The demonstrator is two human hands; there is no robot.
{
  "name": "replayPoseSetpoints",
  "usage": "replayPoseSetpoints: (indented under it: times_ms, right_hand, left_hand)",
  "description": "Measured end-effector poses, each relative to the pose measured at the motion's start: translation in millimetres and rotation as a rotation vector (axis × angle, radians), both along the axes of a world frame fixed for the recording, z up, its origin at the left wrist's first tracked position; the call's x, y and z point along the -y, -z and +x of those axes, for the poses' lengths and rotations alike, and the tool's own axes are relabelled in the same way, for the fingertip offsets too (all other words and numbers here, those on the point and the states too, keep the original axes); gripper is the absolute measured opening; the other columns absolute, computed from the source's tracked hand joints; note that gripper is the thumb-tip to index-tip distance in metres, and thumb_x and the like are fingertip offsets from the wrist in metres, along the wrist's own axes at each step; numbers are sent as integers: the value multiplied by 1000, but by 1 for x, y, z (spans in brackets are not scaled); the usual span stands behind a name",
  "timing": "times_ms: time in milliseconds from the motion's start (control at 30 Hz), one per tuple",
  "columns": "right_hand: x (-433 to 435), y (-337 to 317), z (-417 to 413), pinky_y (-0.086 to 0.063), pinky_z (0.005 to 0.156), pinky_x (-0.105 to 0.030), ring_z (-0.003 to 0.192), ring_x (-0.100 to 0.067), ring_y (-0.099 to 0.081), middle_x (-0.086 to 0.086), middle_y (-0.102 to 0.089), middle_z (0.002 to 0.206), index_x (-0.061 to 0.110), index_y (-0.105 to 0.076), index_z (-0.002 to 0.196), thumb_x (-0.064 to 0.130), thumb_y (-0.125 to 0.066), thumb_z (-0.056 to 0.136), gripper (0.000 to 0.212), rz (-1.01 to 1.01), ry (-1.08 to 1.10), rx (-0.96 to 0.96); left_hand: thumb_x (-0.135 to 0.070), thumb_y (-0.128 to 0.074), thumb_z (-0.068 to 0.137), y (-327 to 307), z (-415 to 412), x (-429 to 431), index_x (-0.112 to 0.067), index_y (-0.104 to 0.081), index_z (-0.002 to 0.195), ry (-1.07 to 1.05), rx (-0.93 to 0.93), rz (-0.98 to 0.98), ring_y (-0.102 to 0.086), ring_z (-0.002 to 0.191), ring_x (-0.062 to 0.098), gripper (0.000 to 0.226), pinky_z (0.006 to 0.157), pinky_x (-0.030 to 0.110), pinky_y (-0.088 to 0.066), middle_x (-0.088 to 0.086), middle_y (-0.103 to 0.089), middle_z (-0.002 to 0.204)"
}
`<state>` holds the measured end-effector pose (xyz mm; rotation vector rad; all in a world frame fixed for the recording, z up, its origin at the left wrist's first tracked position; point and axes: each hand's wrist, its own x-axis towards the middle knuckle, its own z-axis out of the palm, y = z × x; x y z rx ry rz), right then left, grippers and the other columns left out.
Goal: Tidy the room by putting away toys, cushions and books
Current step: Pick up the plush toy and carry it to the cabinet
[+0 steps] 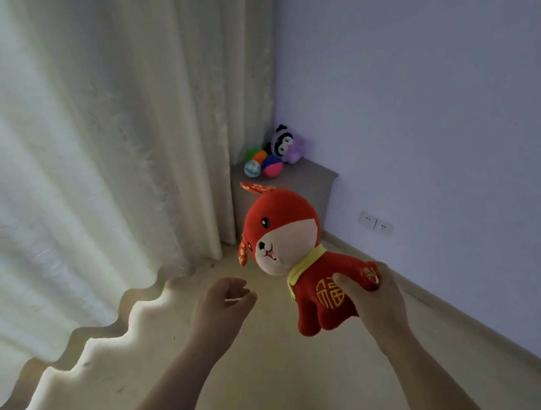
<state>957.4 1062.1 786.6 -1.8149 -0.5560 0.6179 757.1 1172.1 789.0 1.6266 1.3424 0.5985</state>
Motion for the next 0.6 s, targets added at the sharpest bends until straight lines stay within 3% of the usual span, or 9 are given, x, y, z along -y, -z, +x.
replayPoseSetpoints:
  times_ms: [267,467,600]
  right_hand:
    - [-77,9,110,-56,82,-38,94,-21,-61,1,-59,103,25,-43,114,30,-77,79,49,-9,-18,-16]
    - [-131,10,209,-45,63,-18,89,-17,-57,3,-56,100,24,-41,116,33,-74,82,49,-59,-47,30]
    - [-159,16,263,-53,76,-30,92,-21,-61,1,-58,103,21,-43,120,34,-75,81,52,-98,-54,29]
  left_hand:
    - [-22,-69,84,14,109,-75,-18,-65,106,3,-29,-9,-62,82,4,23,71,22,-46,-10,-66,91]
    - [-21,-69,85,11,202,-124,-24,-62,99,-45,-32,5,-61,82,4,16,70,22,-44,-14,-64,87]
    - [-20,-70,84,17,250,-151,-22,-63,98,-55,-28,-16,-62,80,7,16,67,19,-44,-13,-65,85]
